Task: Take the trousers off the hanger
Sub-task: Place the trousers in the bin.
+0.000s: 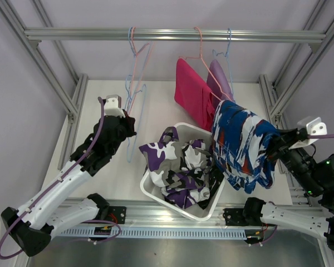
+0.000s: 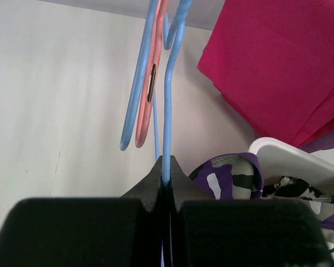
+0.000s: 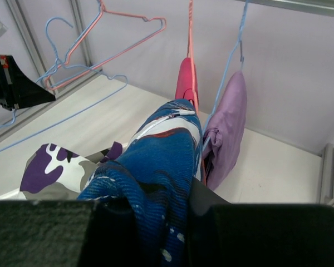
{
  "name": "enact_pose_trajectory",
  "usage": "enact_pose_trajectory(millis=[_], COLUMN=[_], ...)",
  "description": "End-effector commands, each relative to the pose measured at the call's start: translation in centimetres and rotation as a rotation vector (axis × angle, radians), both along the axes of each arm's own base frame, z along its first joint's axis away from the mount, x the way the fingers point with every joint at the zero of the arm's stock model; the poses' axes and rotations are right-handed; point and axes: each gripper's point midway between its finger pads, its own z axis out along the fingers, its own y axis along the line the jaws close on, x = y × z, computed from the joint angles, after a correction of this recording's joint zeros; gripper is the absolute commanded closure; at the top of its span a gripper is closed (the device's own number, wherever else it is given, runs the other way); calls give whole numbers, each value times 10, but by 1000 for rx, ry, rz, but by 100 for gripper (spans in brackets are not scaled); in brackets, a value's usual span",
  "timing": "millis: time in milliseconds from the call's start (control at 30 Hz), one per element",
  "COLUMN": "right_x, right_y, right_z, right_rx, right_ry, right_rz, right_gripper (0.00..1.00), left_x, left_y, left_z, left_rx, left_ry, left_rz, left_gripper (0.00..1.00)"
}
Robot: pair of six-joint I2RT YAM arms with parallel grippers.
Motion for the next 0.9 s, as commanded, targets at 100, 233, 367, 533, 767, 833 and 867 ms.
enact_pose_trajectory(millis=[100,233,367,533,767,833,867], right_x=[9,12,9,1,-18,-20,-22], right_y=[62,117,167,215,252,256,257], right_z=[7,-23,-60,-105,-170,-184,-201], right_rx=[57,53,44,22,-6,7,-7], right_ry=[-12,49,135,229,336,364,387], right_rz=[119,241,363,474,531,530,528], right_gripper=[100,100,100,100,100,100,99], left_x=[-2,-2,-2,-3,-5,-5,-6], left_y=[-2,-3,-3,-3,-2,-2,-2], left_z=[28,29,29,31,33,35,35], left_rx=[-28,-30,-28,-32,-38,-38,-42], left_ry=[-73,-74,-75,-81,-88,-91,-91], left_rz=[-12,-18,-20,-25,-26,-28,-27], left_gripper=[100,100,100,100,100,99,99])
